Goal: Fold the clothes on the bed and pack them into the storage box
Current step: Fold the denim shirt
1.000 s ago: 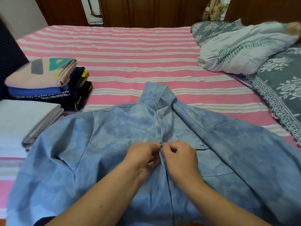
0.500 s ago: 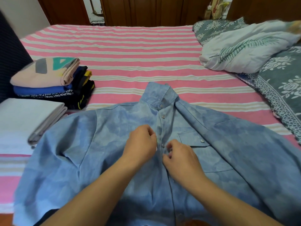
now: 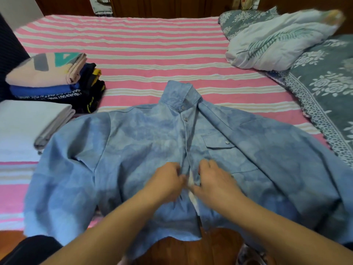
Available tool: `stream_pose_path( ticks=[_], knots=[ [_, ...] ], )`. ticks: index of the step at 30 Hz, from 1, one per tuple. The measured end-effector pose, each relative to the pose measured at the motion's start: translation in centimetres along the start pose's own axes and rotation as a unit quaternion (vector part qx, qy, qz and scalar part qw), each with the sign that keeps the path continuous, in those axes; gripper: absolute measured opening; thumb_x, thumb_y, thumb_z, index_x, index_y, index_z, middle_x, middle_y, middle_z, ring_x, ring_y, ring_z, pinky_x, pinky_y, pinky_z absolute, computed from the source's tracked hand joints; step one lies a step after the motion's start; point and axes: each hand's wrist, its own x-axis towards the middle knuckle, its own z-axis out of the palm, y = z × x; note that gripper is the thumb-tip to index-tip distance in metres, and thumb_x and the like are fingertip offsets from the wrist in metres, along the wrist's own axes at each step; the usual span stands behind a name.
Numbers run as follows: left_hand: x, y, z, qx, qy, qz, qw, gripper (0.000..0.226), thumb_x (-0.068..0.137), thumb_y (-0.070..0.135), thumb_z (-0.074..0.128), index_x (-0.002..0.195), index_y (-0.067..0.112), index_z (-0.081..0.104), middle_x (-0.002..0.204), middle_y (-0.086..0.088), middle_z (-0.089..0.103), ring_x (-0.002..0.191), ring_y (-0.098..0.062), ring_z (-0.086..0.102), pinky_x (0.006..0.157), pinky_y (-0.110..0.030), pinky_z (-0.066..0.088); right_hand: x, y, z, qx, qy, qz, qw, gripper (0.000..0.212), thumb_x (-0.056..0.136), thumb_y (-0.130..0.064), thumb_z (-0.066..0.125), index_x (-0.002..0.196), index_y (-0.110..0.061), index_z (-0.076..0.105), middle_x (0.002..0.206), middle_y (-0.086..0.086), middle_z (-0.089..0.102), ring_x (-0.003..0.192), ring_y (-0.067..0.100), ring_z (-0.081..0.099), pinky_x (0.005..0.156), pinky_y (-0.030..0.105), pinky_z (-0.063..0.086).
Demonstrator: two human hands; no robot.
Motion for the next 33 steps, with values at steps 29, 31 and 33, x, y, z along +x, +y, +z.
stream_pose_path(
  ticks=[29, 31, 33],
  knots=[
    [-2.9, -2.4, 0.2, -0.048, 0.031, 0.001, 0.998, 0.021, 0.076, 0.002, 0.069, 0.067, 0.020, 0.063, 0.057, 0.006, 0.065, 0.060, -0.010, 0.064, 0.060, -0.035, 0.056, -3.1, -0.4, 3.0, 0.389, 0.112, 0.135, 0.904, 0.052, 0.073, 0.012, 0.057, 0.083, -0.038, 0.054, 0.091, -0.010, 0.063, 0.081, 0.005, 0.059, 0.066, 0.011, 0.044],
    [-3.0, -3.2, 0.2, 0.036, 0.052, 0.018, 0.998, 0.017, 0.074, 0.007, 0.068, 0.068, 0.019, 0.057, 0.058, 0.004, 0.063, 0.065, -0.017, 0.065, 0.062, -0.039, 0.055, -3.2, -0.6, 3.1, 0.368, 0.105, 0.121, 0.916, 0.040, 0.079, 0.004, 0.066, 0.084, -0.035, 0.057, 0.094, -0.010, 0.059, 0.083, 0.004, 0.057, 0.067, 0.012, 0.041],
    [-3.5, -3.0, 0.5, 0.058, 0.032, 0.016, 0.998, 0.023, 0.085, 0.017, 0.068, 0.065, 0.014, 0.057, 0.059, 0.001, 0.067, 0.062, -0.017, 0.066, 0.061, -0.035, 0.054, -3.0, -0.8, 3.2, 0.351, 0.105, 0.116, 0.923, 0.021, 0.084, -0.013, 0.074, 0.084, -0.029, 0.061, 0.092, -0.011, 0.054, 0.080, 0.004, 0.056, 0.068, 0.014, 0.041]
  ],
)
